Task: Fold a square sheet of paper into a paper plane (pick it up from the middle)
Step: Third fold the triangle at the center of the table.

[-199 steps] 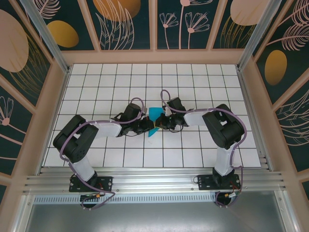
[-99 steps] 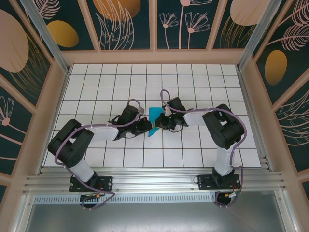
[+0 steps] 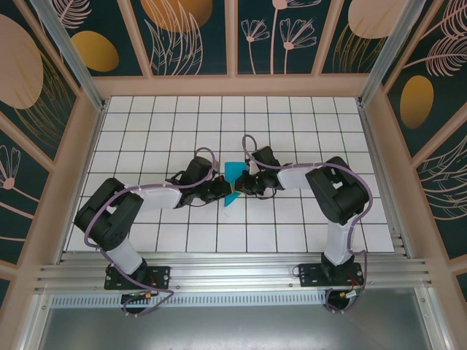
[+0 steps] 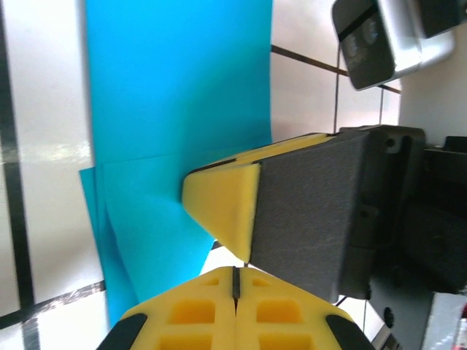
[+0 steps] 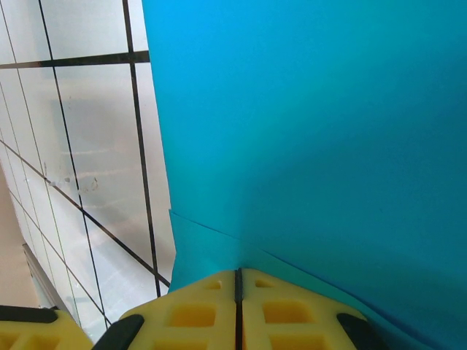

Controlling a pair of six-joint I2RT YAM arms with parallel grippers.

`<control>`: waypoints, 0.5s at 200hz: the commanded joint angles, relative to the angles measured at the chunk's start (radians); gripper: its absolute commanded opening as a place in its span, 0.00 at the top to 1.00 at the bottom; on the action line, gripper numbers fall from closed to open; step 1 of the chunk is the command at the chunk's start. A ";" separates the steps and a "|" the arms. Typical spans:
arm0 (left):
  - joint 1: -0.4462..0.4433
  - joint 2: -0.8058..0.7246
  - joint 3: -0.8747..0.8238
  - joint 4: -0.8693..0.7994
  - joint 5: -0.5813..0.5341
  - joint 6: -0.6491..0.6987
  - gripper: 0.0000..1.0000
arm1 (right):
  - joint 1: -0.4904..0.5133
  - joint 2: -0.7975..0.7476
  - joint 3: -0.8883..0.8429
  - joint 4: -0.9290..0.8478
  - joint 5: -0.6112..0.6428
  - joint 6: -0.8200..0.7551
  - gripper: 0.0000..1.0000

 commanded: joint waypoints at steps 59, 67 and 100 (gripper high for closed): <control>-0.023 0.067 0.059 -0.069 -0.006 0.075 1.00 | 0.005 0.062 0.010 -0.067 0.093 -0.015 0.90; -0.024 0.074 0.062 -0.069 -0.010 0.077 1.00 | 0.004 0.060 0.009 -0.068 0.094 -0.015 0.90; -0.023 0.113 0.072 -0.096 -0.026 0.089 1.00 | 0.004 0.061 0.005 -0.064 0.091 -0.013 0.90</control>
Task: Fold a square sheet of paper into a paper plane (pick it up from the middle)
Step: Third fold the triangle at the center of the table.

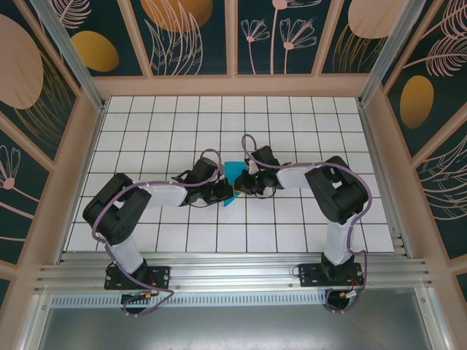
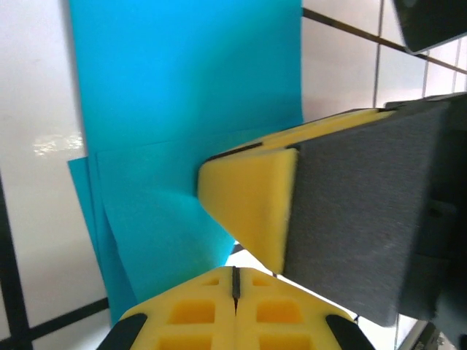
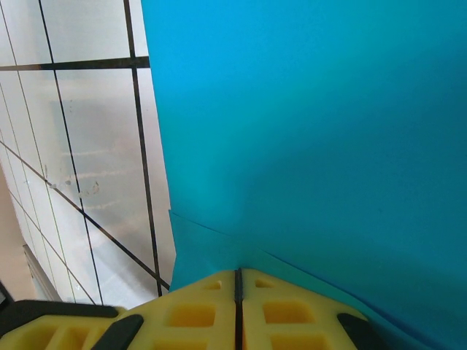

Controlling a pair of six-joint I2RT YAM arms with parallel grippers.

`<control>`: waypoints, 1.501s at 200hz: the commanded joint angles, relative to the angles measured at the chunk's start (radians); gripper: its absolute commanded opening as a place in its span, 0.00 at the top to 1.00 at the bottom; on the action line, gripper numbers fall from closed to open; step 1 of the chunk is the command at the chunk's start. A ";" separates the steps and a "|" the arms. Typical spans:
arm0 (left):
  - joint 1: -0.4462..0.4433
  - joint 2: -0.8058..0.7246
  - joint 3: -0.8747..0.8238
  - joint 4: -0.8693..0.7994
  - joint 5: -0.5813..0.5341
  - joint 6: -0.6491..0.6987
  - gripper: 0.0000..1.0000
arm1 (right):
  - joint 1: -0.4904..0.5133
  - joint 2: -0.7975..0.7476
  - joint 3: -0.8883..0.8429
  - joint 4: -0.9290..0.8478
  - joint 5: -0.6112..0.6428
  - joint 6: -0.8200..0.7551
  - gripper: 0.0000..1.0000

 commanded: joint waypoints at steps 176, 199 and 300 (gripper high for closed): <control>-0.007 -0.008 -0.150 -0.057 0.125 0.019 1.00 | 0.006 0.069 0.000 -0.091 0.129 -0.027 0.90; -0.007 -0.020 -0.160 -0.062 0.132 0.020 1.00 | 0.007 0.071 0.000 -0.095 0.132 -0.028 0.90; -0.007 -0.102 -0.242 -0.124 0.080 0.025 1.00 | 0.007 0.083 0.010 -0.103 0.139 -0.032 0.90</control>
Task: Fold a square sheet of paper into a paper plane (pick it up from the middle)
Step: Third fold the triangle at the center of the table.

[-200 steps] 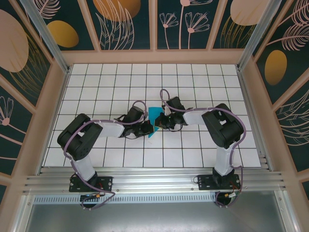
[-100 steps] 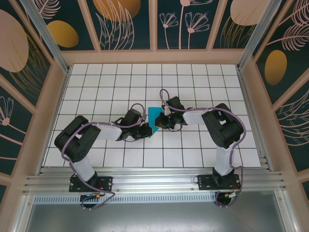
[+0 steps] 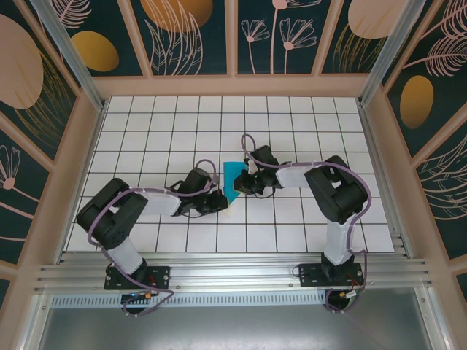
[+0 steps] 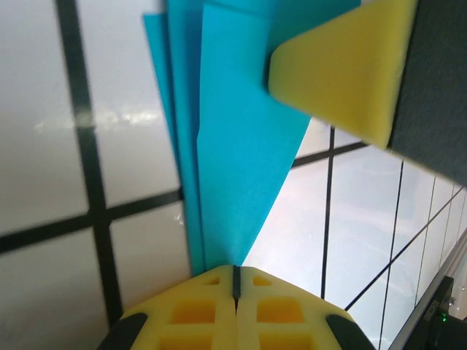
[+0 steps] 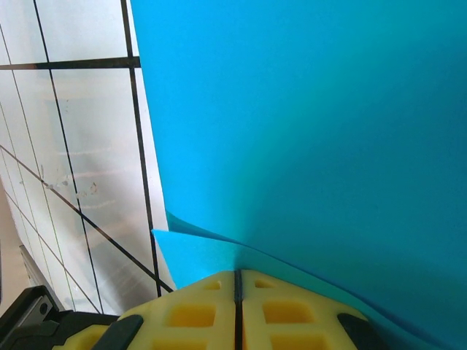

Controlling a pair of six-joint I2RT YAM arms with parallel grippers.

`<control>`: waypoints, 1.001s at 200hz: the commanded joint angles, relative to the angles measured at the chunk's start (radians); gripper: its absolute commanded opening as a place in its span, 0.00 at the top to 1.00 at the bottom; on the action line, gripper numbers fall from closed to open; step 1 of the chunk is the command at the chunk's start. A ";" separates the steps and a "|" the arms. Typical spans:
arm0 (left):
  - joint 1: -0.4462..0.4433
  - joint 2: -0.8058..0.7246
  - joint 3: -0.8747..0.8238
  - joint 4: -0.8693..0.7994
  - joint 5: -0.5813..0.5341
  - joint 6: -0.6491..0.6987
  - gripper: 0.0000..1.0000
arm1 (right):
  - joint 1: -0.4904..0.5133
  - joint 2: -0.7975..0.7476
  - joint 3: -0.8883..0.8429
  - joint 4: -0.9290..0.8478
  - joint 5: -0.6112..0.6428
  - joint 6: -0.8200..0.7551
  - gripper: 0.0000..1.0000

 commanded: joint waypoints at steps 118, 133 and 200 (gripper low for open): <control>-0.009 -0.045 0.150 -0.115 -0.098 -0.021 0.99 | 0.004 0.069 0.003 -0.064 0.112 -0.020 0.90; -0.009 -0.002 0.169 -0.100 -0.085 -0.022 0.99 | 0.004 0.067 0.006 -0.061 0.107 -0.019 0.90; -0.008 0.092 0.136 -0.170 -0.125 0.017 1.00 | 0.004 0.053 0.046 -0.056 0.077 -0.008 0.89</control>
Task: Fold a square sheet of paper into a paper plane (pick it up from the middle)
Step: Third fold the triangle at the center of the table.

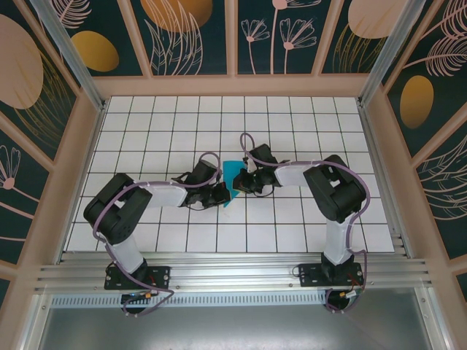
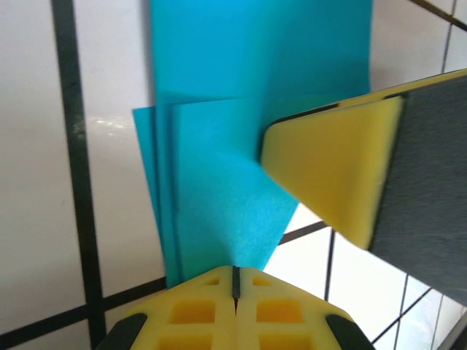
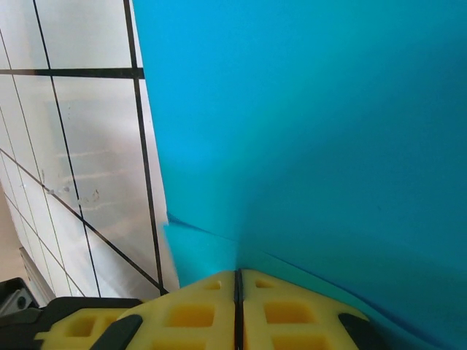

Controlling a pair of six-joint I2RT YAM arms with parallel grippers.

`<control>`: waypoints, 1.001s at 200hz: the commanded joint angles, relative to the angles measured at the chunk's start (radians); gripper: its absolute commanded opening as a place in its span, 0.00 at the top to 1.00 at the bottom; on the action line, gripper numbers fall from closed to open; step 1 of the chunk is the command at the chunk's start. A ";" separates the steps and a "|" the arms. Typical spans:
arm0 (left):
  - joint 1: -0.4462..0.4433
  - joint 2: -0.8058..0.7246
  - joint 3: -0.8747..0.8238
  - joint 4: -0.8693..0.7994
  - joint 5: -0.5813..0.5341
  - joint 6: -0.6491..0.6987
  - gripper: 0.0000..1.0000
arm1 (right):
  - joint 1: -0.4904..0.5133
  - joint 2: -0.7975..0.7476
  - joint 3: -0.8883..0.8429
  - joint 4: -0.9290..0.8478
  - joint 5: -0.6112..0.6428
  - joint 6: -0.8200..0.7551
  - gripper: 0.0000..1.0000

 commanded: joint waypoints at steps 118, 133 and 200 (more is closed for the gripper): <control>-0.003 0.021 -0.091 -0.023 -0.072 0.024 1.00 | 0.044 -0.060 -0.053 0.044 0.032 0.017 0.88; -0.002 0.019 -0.093 -0.028 -0.075 0.024 1.00 | 0.040 -0.043 -0.068 0.054 0.054 0.025 0.89; -0.003 0.020 -0.129 -0.054 -0.102 0.060 1.00 | -0.012 -0.009 -0.064 0.050 0.110 0.006 0.89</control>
